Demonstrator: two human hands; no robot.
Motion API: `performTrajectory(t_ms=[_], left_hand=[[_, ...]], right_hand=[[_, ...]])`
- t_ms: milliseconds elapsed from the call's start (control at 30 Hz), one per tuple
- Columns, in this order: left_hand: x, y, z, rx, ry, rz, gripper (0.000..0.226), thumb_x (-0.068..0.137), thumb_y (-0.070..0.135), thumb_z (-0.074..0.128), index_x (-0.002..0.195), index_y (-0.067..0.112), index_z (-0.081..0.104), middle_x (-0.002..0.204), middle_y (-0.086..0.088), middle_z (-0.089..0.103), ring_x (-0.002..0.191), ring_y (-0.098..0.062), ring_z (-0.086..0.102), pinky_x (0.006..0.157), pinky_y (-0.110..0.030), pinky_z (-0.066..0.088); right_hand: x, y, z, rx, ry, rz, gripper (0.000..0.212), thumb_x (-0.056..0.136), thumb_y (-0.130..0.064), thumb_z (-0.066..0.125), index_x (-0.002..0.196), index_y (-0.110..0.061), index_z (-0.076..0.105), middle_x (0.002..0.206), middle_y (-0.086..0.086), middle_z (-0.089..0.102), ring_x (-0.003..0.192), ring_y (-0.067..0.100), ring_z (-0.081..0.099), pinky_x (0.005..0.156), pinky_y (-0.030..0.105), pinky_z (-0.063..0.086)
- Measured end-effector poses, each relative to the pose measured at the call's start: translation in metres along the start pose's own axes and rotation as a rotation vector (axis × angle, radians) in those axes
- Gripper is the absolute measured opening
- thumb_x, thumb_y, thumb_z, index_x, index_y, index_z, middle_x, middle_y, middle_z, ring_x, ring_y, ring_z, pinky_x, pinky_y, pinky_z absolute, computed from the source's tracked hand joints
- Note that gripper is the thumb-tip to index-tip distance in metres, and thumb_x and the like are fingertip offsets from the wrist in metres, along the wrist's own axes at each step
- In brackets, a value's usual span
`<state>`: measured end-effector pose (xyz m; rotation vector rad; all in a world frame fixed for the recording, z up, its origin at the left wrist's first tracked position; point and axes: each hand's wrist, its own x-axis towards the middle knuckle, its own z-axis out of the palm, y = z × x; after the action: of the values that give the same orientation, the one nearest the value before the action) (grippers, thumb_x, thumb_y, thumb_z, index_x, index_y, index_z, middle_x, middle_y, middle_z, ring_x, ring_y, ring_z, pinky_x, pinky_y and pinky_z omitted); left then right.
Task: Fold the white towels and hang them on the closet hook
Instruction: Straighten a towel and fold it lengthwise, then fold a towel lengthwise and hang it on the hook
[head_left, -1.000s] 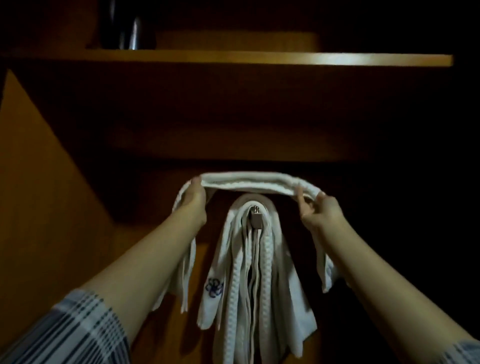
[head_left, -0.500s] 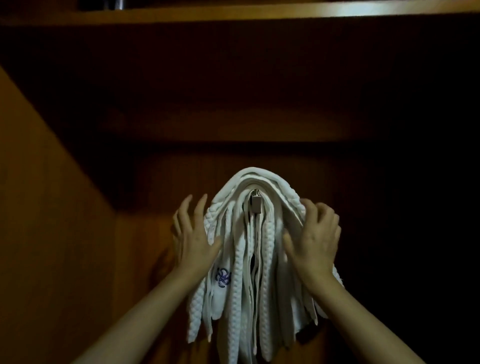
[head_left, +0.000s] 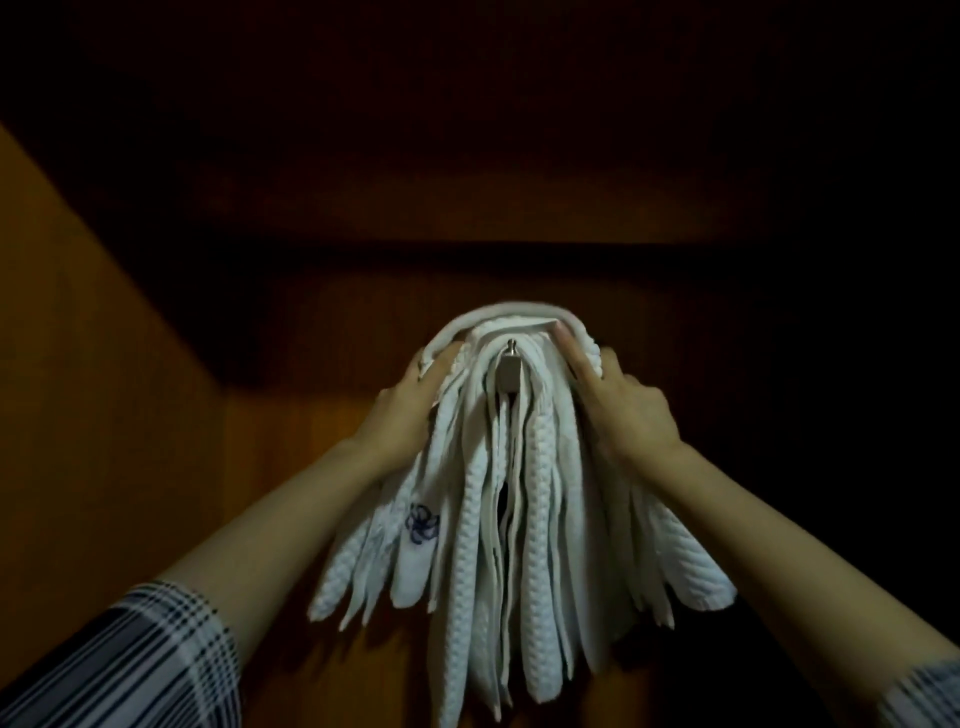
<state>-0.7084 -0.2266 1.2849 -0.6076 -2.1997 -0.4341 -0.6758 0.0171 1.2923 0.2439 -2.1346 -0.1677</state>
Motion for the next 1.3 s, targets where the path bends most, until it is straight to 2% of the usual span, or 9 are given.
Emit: performTrajectory(t_ms=[100, 167, 267, 433, 567, 800, 1000, 1100, 1300], left_hand=[[-0.028, 0.01, 0.012, -0.236, 0.005, 0.001, 0.093, 0.092, 0.001, 0.048, 0.139, 0.058, -0.009, 0.158, -0.001, 0.01, 0.116, -0.026, 0.052, 0.088, -0.039, 0.052], [-0.047, 0.016, 0.018, -0.449, -0.007, 0.001, 0.1, 0.087, 0.003, 0.06, 0.138, 0.058, -0.006, 0.157, 0.006, 0.007, 0.138, -0.016, 0.024, 0.106, -0.035, 0.034], [-0.079, 0.02, 0.016, -0.664, -0.136, -0.032, 0.092, 0.084, 0.009, 0.067, 0.139, 0.048, 0.004, 0.15, 0.022, 0.005, 0.137, 0.0, 0.008, 0.108, -0.022, 0.019], [-0.149, 0.018, -0.012, -0.732, -0.322, -0.231, 0.061, 0.089, 0.002, 0.059, 0.142, 0.016, 0.034, 0.142, -0.005, 0.042, 0.131, -0.016, 0.042, 0.09, -0.005, 0.041], [-0.227, 0.012, -0.044, -0.576, -0.71, -0.27, 0.044, 0.091, 0.008, 0.058, 0.133, 0.018, 0.049, 0.123, -0.007, 0.06, 0.101, -0.009, 0.063, 0.091, -0.027, 0.05], [-0.41, -0.004, -0.078, -0.356, -1.089, -0.455, 0.045, 0.095, 0.02, 0.054, 0.138, 0.022, 0.043, 0.127, -0.001, 0.059, 0.099, -0.004, 0.057, 0.071, 0.0, 0.039], [-0.601, 0.002, -0.116, -0.483, -1.089, -0.823, 0.044, 0.096, 0.022, 0.051, 0.14, 0.02, 0.042, 0.131, -0.005, 0.055, 0.117, -0.017, 0.053, 0.095, -0.022, 0.041], [-0.686, 0.017, -0.14, -0.491, -1.046, -0.999, 0.044, 0.097, 0.022, 0.051, 0.139, 0.018, 0.042, 0.131, -0.006, 0.055, 0.117, -0.019, 0.053, 0.091, -0.02, 0.039], [-0.835, 0.067, -0.171, -0.486, -0.821, -1.394, 0.04, 0.096, 0.023, 0.051, 0.136, 0.02, 0.048, 0.13, 0.0, 0.056, 0.114, -0.017, 0.055, 0.091, -0.023, 0.041]], right_hand=[[-0.035, -0.019, 0.007, 0.119, 0.019, 0.005, 0.098, 0.088, -0.014, 0.052, 0.14, -0.04, -0.026, 0.146, 0.015, 0.027, 0.089, 0.024, 0.054, 0.051, 0.026, 0.036], [-0.057, -0.033, 0.01, 0.25, 0.055, 0.086, 0.093, 0.09, -0.011, 0.049, 0.14, -0.04, -0.024, 0.142, 0.012, 0.035, 0.097, 0.027, 0.053, 0.055, 0.032, 0.045], [-0.086, -0.056, 0.009, 0.361, -0.038, 0.203, 0.089, 0.09, -0.01, 0.051, 0.148, -0.033, -0.012, 0.143, 0.008, 0.037, 0.113, 0.029, 0.051, 0.071, 0.04, 0.052], [-0.128, -0.093, -0.013, 0.325, -0.395, 0.164, 0.051, 0.086, -0.019, 0.057, 0.135, -0.017, 0.04, 0.14, 0.011, 0.034, 0.122, 0.03, 0.044, 0.08, 0.037, 0.047], [-0.162, -0.14, -0.033, 0.293, -0.542, -0.035, 0.041, 0.088, -0.02, 0.055, 0.128, -0.025, 0.049, 0.117, 0.004, 0.061, 0.107, 0.025, 0.058, 0.079, 0.037, 0.049], [-0.268, -0.269, -0.034, 0.52, -0.905, -0.393, 0.042, 0.089, -0.024, 0.061, 0.13, -0.027, 0.051, 0.104, -0.002, 0.069, 0.1, 0.018, 0.062, 0.078, 0.033, 0.052], [-0.392, -0.38, -0.027, 0.679, -1.244, -0.606, 0.036, 0.09, -0.025, 0.059, 0.126, -0.026, 0.055, 0.096, -0.003, 0.067, 0.091, 0.015, 0.063, 0.072, 0.026, 0.047], [-0.449, -0.431, -0.031, 0.732, -1.327, -0.729, 0.033, 0.09, -0.028, 0.06, 0.123, -0.028, 0.057, 0.088, -0.006, 0.066, 0.079, 0.011, 0.062, 0.063, 0.022, 0.043], [-0.561, -0.52, -0.052, 0.767, -1.453, -0.978, 0.023, 0.09, -0.028, 0.057, 0.113, -0.03, 0.06, 0.107, 0.001, 0.063, 0.099, 0.021, 0.059, 0.085, 0.031, 0.048]])
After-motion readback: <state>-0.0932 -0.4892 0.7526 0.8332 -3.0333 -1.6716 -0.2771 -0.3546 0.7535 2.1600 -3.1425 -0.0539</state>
